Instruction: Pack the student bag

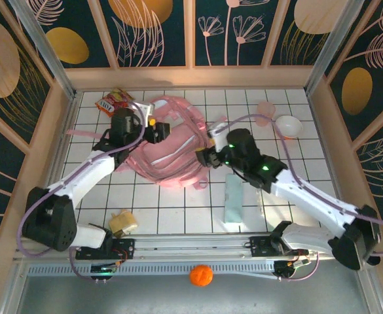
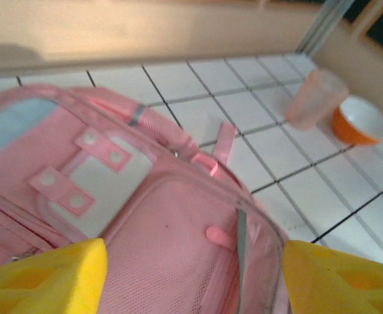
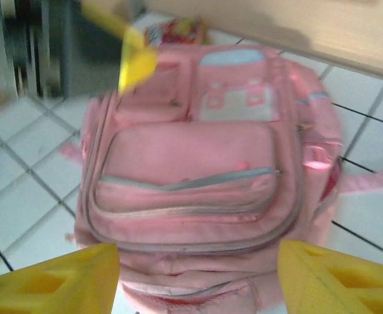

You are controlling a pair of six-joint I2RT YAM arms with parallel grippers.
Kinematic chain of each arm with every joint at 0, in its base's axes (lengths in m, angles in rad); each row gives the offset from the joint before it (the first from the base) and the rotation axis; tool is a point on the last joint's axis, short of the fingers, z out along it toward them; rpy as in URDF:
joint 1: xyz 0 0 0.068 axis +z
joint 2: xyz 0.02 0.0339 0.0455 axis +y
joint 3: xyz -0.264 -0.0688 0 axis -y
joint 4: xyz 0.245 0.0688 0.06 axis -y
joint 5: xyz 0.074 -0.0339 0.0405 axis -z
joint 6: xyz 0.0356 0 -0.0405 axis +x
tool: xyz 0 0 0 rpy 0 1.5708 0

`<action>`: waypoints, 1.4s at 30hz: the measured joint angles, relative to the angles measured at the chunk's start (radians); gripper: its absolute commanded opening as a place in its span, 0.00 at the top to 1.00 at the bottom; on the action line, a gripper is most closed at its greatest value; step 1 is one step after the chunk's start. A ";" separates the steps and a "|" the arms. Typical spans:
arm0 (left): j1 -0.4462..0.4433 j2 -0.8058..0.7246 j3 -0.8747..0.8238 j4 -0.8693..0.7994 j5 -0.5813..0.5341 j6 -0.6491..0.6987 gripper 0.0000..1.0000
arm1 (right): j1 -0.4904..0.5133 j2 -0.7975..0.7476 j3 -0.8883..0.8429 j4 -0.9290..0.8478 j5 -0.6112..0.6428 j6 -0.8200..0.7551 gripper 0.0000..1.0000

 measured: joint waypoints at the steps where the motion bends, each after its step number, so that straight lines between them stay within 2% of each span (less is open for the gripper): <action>1: 0.021 -0.020 -0.006 0.003 0.013 -0.017 0.28 | 0.024 0.043 0.026 -0.018 -0.002 -0.072 0.35; 4: 0.113 -0.085 -0.077 0.021 0.055 -0.081 0.28 | 0.090 0.185 0.087 -0.065 -0.002 -0.261 0.35; 9: 0.244 -0.169 -0.251 0.027 0.088 -0.183 0.28 | 0.158 0.404 0.150 -0.108 0.009 -0.476 0.32; 18: 0.262 -0.227 -0.340 0.068 0.109 -0.279 0.29 | 0.177 0.605 0.180 -0.104 0.064 -0.628 0.28; 19: 0.262 -0.227 -0.346 0.074 0.109 -0.286 0.29 | 0.177 0.615 0.179 -0.097 0.076 -0.632 0.31; 21: 0.262 -0.227 -0.353 0.077 0.109 -0.299 0.29 | 0.182 0.630 0.174 -0.068 0.107 -0.644 0.44; 24: 0.263 -0.227 -0.356 0.081 0.108 -0.311 0.30 | 0.187 0.632 0.137 0.013 0.172 -0.660 0.75; 27: 0.263 -0.227 -0.356 0.082 0.108 -0.318 0.30 | 0.184 0.631 0.106 0.074 0.228 -0.682 1.00; 30: 0.263 -0.227 -0.355 0.079 0.105 -0.317 0.31 | 0.181 0.607 0.098 0.088 0.241 -0.700 1.00; 33: 0.263 -0.237 -0.346 0.057 0.105 -0.312 0.31 | 0.152 0.551 0.125 0.040 0.183 -0.700 1.00; 38: 0.263 -0.314 -0.320 0.019 0.104 -0.266 0.31 | 0.023 0.459 0.300 -0.100 0.017 -0.700 1.00; 42: 0.263 -0.387 -0.326 0.016 0.100 -0.220 0.36 | -0.070 0.415 0.407 -0.148 -0.068 -0.701 1.00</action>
